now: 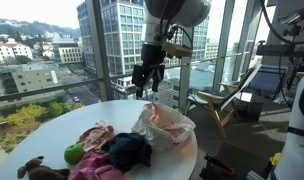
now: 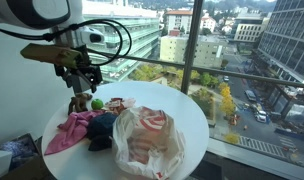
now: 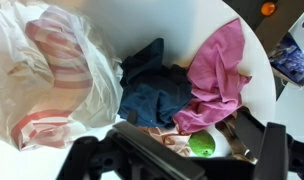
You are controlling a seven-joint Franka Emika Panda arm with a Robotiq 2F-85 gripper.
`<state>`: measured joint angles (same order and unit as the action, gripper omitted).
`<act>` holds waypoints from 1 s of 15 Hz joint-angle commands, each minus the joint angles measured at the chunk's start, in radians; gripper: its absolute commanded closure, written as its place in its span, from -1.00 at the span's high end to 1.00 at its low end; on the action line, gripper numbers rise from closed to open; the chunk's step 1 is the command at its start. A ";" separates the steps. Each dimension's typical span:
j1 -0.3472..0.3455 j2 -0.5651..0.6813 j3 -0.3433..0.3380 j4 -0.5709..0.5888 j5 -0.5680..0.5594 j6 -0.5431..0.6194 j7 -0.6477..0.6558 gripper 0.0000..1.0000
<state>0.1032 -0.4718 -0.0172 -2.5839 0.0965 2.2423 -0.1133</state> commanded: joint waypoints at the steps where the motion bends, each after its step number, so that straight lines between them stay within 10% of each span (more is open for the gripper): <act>1: 0.021 0.169 0.017 0.042 -0.001 0.145 -0.060 1.00; 15: 0.024 0.669 0.124 0.179 0.017 0.465 -0.054 1.00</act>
<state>0.1453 0.1264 0.0884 -2.4282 0.1168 2.6328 -0.1765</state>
